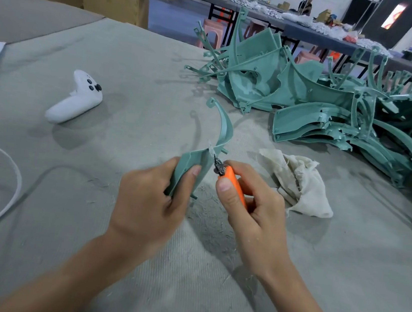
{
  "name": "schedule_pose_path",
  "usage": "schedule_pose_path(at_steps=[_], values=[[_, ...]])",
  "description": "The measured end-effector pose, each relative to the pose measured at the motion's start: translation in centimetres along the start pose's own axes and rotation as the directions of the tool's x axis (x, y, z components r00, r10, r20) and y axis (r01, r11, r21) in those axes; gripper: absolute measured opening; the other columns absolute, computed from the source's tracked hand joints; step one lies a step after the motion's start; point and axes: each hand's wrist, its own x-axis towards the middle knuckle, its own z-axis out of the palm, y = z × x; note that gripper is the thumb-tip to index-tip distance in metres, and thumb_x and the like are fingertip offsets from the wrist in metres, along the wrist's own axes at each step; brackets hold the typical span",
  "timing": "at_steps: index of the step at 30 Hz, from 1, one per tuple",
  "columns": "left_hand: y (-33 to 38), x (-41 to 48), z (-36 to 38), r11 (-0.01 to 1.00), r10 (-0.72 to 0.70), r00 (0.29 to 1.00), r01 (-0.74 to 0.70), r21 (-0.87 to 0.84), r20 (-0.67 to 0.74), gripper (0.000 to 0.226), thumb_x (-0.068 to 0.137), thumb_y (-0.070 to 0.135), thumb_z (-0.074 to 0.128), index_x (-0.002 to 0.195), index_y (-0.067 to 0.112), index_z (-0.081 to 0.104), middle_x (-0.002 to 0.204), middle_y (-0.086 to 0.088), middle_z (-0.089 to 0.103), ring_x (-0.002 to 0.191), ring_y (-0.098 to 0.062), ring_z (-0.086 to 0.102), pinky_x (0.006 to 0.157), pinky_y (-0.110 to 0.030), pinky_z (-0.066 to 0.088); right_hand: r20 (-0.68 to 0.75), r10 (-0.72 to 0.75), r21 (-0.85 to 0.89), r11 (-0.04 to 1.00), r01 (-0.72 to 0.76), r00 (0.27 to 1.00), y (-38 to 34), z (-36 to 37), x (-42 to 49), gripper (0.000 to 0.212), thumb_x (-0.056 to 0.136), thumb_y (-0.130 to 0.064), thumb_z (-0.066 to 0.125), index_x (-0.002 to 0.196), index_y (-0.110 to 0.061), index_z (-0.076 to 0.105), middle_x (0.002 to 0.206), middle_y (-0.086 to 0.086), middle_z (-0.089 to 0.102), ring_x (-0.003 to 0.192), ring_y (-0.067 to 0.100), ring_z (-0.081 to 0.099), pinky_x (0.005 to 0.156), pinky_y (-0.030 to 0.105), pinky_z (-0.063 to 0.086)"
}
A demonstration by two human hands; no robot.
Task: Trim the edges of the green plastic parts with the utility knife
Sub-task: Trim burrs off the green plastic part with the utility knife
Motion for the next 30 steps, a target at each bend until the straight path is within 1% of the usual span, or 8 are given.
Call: schedule_pose_path(at_steps=[7, 12, 14, 17, 20, 23, 26, 30], values=[[0.1, 0.1, 0.1, 1.000, 0.000, 1.000, 0.000, 0.002, 0.003, 0.033, 0.089, 0.022, 0.050, 0.059, 0.008, 0.053, 0.052, 0.013, 0.020, 0.057, -0.008, 0.028, 0.049, -0.016, 0.020, -0.044, -0.013, -0.071, 0.997, 0.009, 0.999, 0.2, 0.4, -0.1, 0.025, 0.099, -0.047, 0.051, 0.103, -0.025, 0.063, 0.062, -0.010, 0.042, 0.049, 0.010, 0.038, 0.051, 0.018, 0.030], [0.2, -0.3, -0.1, 0.998, 0.045, 0.999, -0.045, 0.041, -0.005, 0.035, 0.089, 0.023, 0.050, 0.057, 0.010, 0.050, 0.053, 0.014, 0.021, 0.064, -0.018, 0.038, 0.052, -0.016, 0.021, -0.126, 0.044, -0.110, 0.992, -0.058, 0.991, 1.3, -0.5, 0.3, 0.022, 0.096, -0.052, 0.052, 0.098, -0.032, 0.061, 0.067, 0.000, 0.048, 0.052, 0.008, 0.039, 0.049, 0.032, 0.037], [0.3, -0.5, 0.0, 0.998, 0.059, 0.998, -0.059, 0.026, -0.003, 0.033, 0.090, 0.024, 0.050, 0.058, 0.013, 0.048, 0.055, 0.016, 0.018, 0.060, -0.014, 0.034, 0.051, -0.014, 0.022, -0.145, 0.064, -0.112, 0.990, -0.081, 0.987, 1.7, -0.9, 0.4, 0.023, 0.096, -0.054, 0.051, 0.096, -0.033, 0.061, 0.066, 0.002, 0.049, 0.052, 0.013, 0.040, 0.047, 0.034, 0.038], [0.1, -0.3, -0.1, 0.993, 0.116, 0.993, -0.117, -0.033, -0.019, 0.028, 0.092, 0.022, 0.051, 0.065, 0.020, 0.047, 0.057, 0.021, 0.012, 0.058, -0.005, 0.024, 0.054, -0.003, 0.025, -0.159, 0.085, -0.111, 0.988, -0.103, 0.984, 1.9, -1.3, 0.6, 0.026, 0.095, -0.058, 0.050, 0.093, -0.035, 0.061, 0.065, -0.002, 0.049, 0.052, 0.015, 0.043, 0.047, 0.040, 0.042], [-0.1, -0.1, -0.3, 0.990, 0.127, 0.992, -0.127, -0.055, -0.020, 0.027, 0.091, 0.022, 0.053, 0.066, 0.025, 0.042, 0.057, 0.018, 0.013, 0.058, -0.007, 0.024, 0.053, -0.003, 0.025, -0.163, 0.109, -0.120, 0.984, -0.129, 0.981, 2.0, -1.5, 0.8, 0.026, 0.094, -0.058, 0.049, 0.091, -0.035, 0.060, 0.069, 0.001, 0.050, 0.057, 0.023, 0.048, 0.050, 0.045, 0.045], [-0.1, -0.1, -0.3, 0.996, 0.079, 0.997, -0.079, -0.042, -0.017, 0.031, 0.090, 0.022, 0.053, 0.059, 0.016, 0.047, 0.055, 0.016, 0.017, 0.056, -0.006, 0.026, 0.052, -0.004, 0.024, -0.167, 0.111, -0.063, 0.990, -0.123, 0.980, 2.0, -1.6, 0.7, 0.024, 0.094, -0.056, 0.049, 0.091, -0.034, 0.060, 0.064, -0.002, 0.045, 0.052, 0.019, 0.040, 0.044, 0.035, 0.037], [0.0, 0.0, -0.4, 0.995, 0.082, 0.996, -0.083, -0.053, -0.021, 0.030, 0.089, 0.022, 0.053, 0.060, 0.019, 0.045, 0.053, 0.019, 0.011, 0.057, -0.006, 0.025, 0.052, -0.002, 0.024, -0.095, 0.084, 0.043, 0.996, -0.080, 0.992, 2.0, -1.6, 0.3, 0.030, 0.096, -0.054, 0.051, 0.098, -0.026, 0.062, 0.059, -0.011, 0.037, 0.049, 0.008, 0.029, 0.045, 0.023, 0.028], [0.0, 0.1, -0.6, 0.994, 0.090, 0.996, -0.091, -0.062, -0.014, 0.029, 0.088, 0.022, 0.053, 0.061, 0.021, 0.043, 0.053, 0.022, 0.008, 0.058, -0.006, 0.023, 0.052, 0.000, 0.023, -0.058, 0.064, 0.035, 0.997, -0.062, 0.996, 1.9, -1.6, 0.2, 0.035, 0.095, -0.056, 0.051, 0.099, -0.023, 0.062, 0.059, -0.011, 0.038, 0.048, 0.006, 0.030, 0.046, 0.022, 0.029]])
